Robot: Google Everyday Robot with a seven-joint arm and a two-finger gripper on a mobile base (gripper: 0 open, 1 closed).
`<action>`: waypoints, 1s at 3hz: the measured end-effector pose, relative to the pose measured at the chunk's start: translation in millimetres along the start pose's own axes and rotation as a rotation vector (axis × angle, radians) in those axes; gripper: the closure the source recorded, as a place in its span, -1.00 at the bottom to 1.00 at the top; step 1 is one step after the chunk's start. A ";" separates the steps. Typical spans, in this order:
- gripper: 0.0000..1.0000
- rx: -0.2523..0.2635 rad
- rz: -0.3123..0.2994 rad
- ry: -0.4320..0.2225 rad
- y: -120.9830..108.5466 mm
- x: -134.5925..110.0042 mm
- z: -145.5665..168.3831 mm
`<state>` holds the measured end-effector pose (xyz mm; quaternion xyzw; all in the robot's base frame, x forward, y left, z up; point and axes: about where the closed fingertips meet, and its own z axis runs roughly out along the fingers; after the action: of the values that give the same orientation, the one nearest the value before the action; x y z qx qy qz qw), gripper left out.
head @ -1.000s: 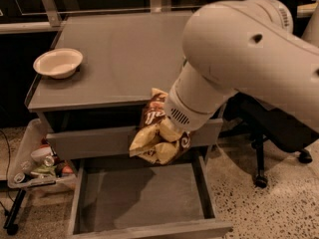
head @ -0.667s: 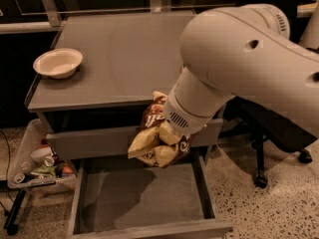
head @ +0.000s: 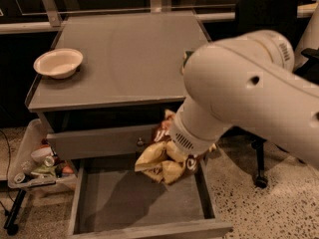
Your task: Place brown chip bag into middle drawer
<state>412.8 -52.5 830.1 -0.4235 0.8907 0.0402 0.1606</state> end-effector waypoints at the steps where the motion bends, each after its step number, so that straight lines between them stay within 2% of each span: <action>1: 1.00 -0.077 0.061 0.046 17.6 35.9 36.3; 2: 1.00 -0.158 0.059 0.054 30.8 41.8 73.4; 3: 1.00 -0.163 0.061 0.055 30.8 42.4 76.1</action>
Offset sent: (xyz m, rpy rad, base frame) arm -0.0326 0.0186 -0.1337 0.1234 0.2532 0.0269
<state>383.3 -48.4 742.6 -0.4086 0.9011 0.1059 0.0995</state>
